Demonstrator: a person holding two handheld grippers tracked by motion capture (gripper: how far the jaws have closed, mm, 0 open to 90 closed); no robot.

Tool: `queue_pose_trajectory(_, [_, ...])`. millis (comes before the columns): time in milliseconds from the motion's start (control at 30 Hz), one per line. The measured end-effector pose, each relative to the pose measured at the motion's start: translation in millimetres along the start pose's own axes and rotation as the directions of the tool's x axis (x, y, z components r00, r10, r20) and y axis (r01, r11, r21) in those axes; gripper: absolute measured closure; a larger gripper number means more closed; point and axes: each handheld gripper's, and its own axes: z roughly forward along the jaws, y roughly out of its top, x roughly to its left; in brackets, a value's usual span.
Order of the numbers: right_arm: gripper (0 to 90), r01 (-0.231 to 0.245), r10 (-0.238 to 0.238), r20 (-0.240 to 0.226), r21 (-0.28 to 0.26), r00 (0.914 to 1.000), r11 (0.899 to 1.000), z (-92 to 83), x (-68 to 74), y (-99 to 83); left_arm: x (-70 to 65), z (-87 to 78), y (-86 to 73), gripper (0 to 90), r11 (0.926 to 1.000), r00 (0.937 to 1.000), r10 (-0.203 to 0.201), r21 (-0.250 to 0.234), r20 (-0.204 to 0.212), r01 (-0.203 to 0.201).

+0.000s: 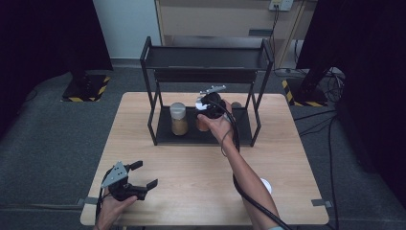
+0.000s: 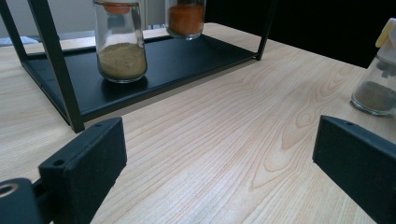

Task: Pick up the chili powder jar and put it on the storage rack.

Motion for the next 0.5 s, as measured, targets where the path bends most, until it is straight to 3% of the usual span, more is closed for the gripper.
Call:
queue_pose_trajectory(133, [31.4, -0.043, 0.043, -0.005, 0.011, 0.9991, 0.999, 9.3, -5.6, -4.6, 0.1, 0.1, 0.0, 2.1, 1.0, 1.0, -0.002, 0.001, -0.001, 0.002])
queue_pose_trajectory(300, [31.4, -0.062, 0.061, 0.024, 0.017, 0.9978, 0.998, 17.4, -4.4, -11.0, -0.4, 0.5, 0.4, 2.2, 1.0, 1.0, 0.003, 0.005, -0.005, -0.003])
queue_pose_trajectory(500, [31.4, -0.043, 0.043, 0.033, 0.011, 0.9986, 0.999, 26.3, -1.5, -19.1, -0.2, 0.3, 0.3, 2.1, 1.0, 1.0, 0.003, 0.004, -0.005, -0.003])
